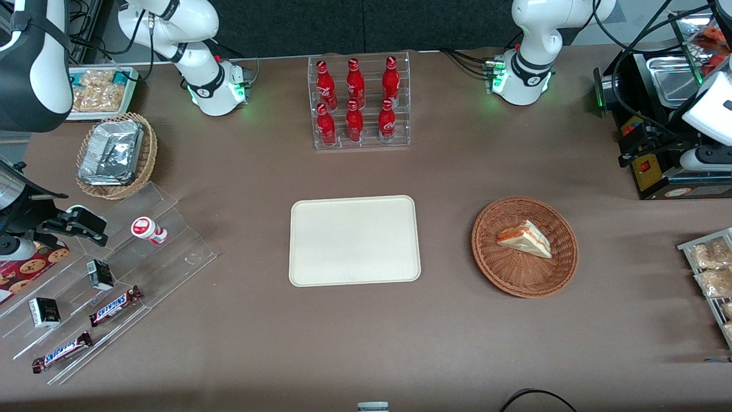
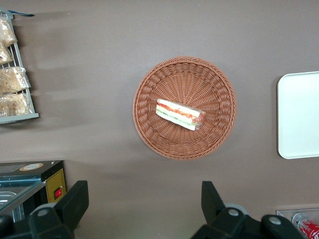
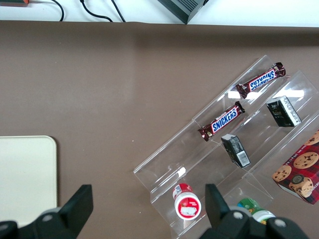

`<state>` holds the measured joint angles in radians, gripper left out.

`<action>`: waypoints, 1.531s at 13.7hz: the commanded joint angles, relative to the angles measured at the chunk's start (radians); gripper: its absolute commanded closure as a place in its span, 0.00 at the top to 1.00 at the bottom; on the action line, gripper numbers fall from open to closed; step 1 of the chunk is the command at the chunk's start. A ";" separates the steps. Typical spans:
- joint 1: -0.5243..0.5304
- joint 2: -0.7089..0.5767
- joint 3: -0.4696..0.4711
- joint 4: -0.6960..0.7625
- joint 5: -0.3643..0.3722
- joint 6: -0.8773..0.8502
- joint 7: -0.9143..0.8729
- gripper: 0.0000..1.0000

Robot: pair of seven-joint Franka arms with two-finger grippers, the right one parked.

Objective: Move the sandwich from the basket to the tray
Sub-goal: 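Move the left gripper over the sandwich in the wicker basket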

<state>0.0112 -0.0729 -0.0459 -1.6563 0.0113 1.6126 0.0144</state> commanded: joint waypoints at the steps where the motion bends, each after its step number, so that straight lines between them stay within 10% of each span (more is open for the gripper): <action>1: -0.005 -0.018 0.003 0.007 0.001 -0.014 -0.005 1.00; 9: -0.010 0.080 -0.029 -0.173 -0.031 0.157 -0.764 1.00; 21: -0.031 0.243 -0.042 -0.536 -0.132 0.726 -1.151 1.00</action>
<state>-0.0107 0.1517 -0.0896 -2.1700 -0.1083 2.2877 -1.0931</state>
